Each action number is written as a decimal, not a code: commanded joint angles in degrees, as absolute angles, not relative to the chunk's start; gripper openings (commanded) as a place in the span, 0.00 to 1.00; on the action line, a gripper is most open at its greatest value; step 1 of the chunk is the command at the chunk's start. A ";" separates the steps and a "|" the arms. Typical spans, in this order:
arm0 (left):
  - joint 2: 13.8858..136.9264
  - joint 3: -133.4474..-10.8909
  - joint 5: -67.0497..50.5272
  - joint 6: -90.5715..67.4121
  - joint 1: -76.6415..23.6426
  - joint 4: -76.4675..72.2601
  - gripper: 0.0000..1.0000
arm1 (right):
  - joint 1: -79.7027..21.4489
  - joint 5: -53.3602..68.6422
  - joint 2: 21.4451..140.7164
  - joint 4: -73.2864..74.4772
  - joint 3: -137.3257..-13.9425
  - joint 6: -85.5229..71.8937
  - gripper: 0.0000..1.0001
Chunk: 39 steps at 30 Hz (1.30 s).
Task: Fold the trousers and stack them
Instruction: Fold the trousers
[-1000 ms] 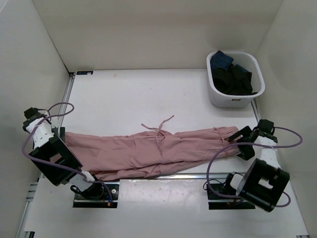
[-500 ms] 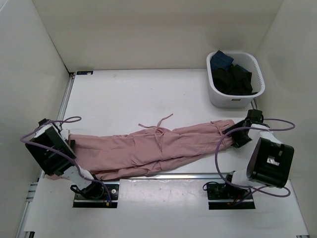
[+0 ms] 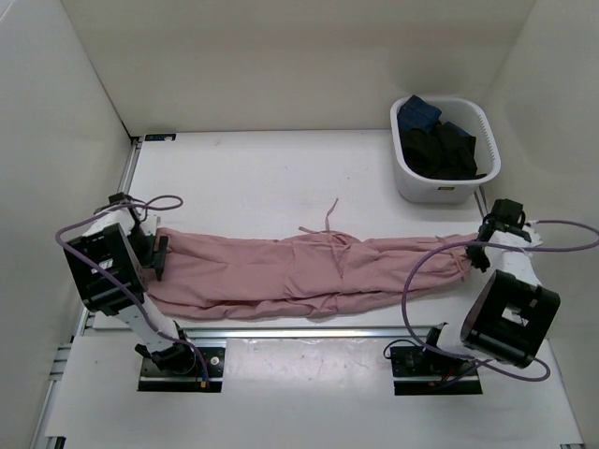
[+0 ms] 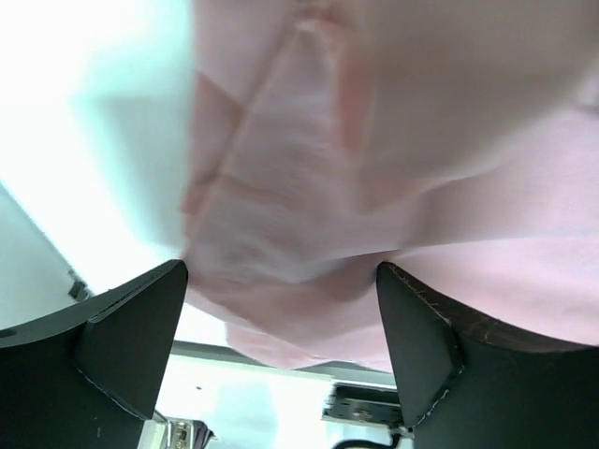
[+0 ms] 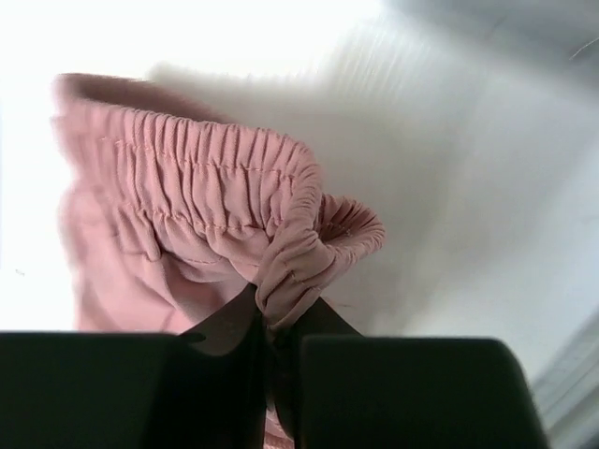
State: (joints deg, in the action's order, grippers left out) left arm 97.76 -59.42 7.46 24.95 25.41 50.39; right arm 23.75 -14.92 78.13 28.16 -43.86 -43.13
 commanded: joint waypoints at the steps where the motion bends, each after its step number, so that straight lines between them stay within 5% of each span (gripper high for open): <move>1: 96.77 -60.91 2.82 21.72 20.94 52.46 0.94 | 23.99 -27.85 73.31 32.33 -52.11 -35.80 0.00; 5: 96.76 -61.44 0.97 19.78 14.60 53.00 0.95 | 14.62 -37.50 69.18 35.94 -58.17 -28.49 0.00; 10: 98.17 -58.54 2.72 17.49 10.46 51.25 0.95 | -18.93 -56.40 69.59 45.32 -65.38 -27.93 0.00; 18: 99.23 -56.07 5.09 15.91 9.76 49.57 0.96 | -62.00 -65.91 86.81 72.06 -79.08 -66.95 0.00; 24: 97.47 -55.55 6.33 15.91 9.76 49.57 0.96 | -73.20 -65.92 110.35 82.17 -95.24 -76.45 0.00; 29: 96.94 -55.55 6.33 15.91 9.76 49.57 0.96 | -75.85 -61.81 113.38 76.48 -97.21 -74.27 0.00; 37: 96.94 -56.07 6.33 16.43 9.76 49.57 0.97 | -77.60 -52.12 111.27 54.60 -91.67 -52.96 0.27; 39: 96.94 -56.60 6.86 16.44 9.76 49.57 0.97 | -78.22 -49.85 111.27 51.07 -93.68 -48.01 0.66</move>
